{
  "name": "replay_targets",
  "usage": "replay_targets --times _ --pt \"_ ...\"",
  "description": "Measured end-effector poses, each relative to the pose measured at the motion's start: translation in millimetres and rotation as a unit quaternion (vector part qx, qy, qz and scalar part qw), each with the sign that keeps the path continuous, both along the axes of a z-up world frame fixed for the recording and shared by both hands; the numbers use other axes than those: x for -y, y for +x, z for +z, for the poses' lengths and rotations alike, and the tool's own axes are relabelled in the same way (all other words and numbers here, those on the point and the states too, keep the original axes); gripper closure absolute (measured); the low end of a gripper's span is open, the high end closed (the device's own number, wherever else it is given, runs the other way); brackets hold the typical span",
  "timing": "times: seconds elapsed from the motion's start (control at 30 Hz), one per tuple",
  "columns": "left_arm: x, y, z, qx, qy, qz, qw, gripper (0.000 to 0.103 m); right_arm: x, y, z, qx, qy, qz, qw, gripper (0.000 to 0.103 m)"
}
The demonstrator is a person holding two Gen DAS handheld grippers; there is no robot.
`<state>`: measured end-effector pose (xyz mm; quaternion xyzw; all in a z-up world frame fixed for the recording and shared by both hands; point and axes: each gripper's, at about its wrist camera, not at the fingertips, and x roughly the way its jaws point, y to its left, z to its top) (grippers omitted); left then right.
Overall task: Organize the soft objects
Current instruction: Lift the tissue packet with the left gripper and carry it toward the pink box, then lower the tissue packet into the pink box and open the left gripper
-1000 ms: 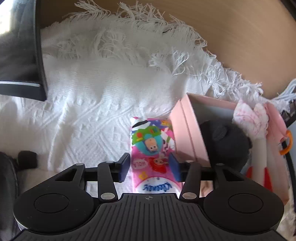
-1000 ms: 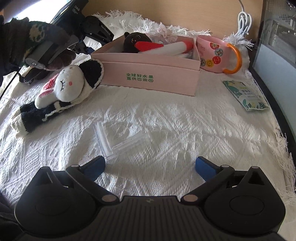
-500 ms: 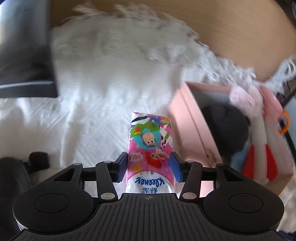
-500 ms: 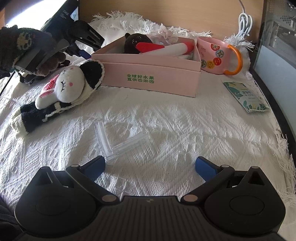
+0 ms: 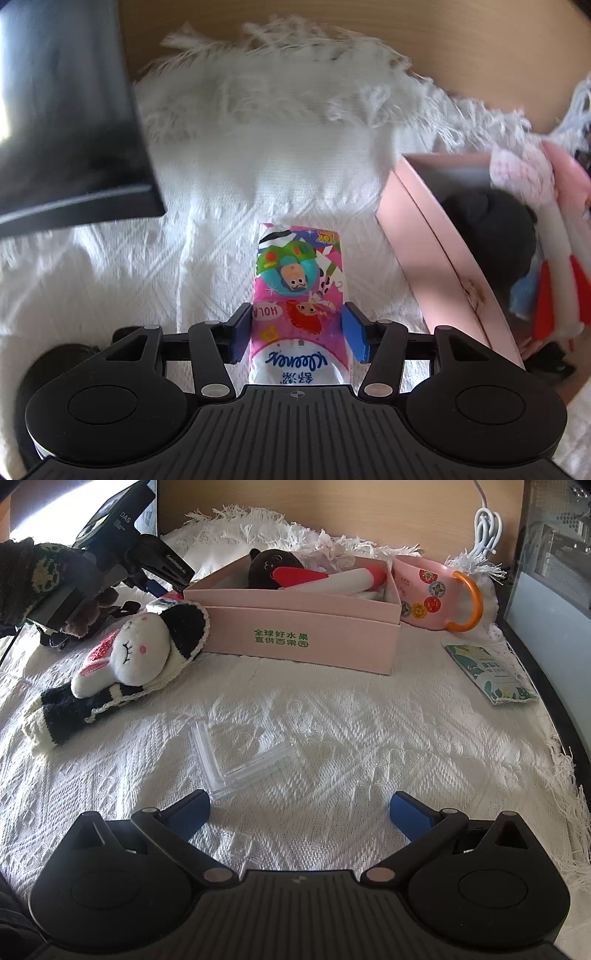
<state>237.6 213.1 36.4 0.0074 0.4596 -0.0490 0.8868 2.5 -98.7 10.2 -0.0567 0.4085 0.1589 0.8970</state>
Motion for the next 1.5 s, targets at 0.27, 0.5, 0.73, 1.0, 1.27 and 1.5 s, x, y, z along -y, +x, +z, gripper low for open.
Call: replay_targets --times 0.27,0.5,0.73,1.0,1.27,1.5 --pt "9.0 11.6 -11.1 -0.006 -0.014 -0.023 0.9996 0.04 1.0 1.1 -0.9 0.001 0.003 -0.002 1.0 0.0" --pt "20.8 8.9 -10.7 -0.006 -0.008 -0.012 0.9999 0.046 2.0 3.6 -0.1 -0.004 0.001 0.01 1.0 0.0" --pt "-9.1 -81.3 39.3 0.032 -0.058 0.013 0.9977 0.048 -9.6 12.3 10.7 0.015 0.012 0.053 0.998 0.004" --pt "1.3 -182.3 58.9 0.013 -0.116 -0.009 0.9931 0.048 -34.0 29.1 3.7 -0.002 0.009 0.065 0.998 0.012" --pt "42.8 -223.7 31.0 -0.042 -0.172 -0.059 0.9824 0.048 -37.8 18.7 15.5 0.006 -0.013 0.103 0.995 0.037" --pt "81.2 -232.8 9.0 -0.095 -0.164 -0.115 0.9751 0.048 -21.3 3.2 46.8 0.041 -0.025 0.098 0.994 0.037"
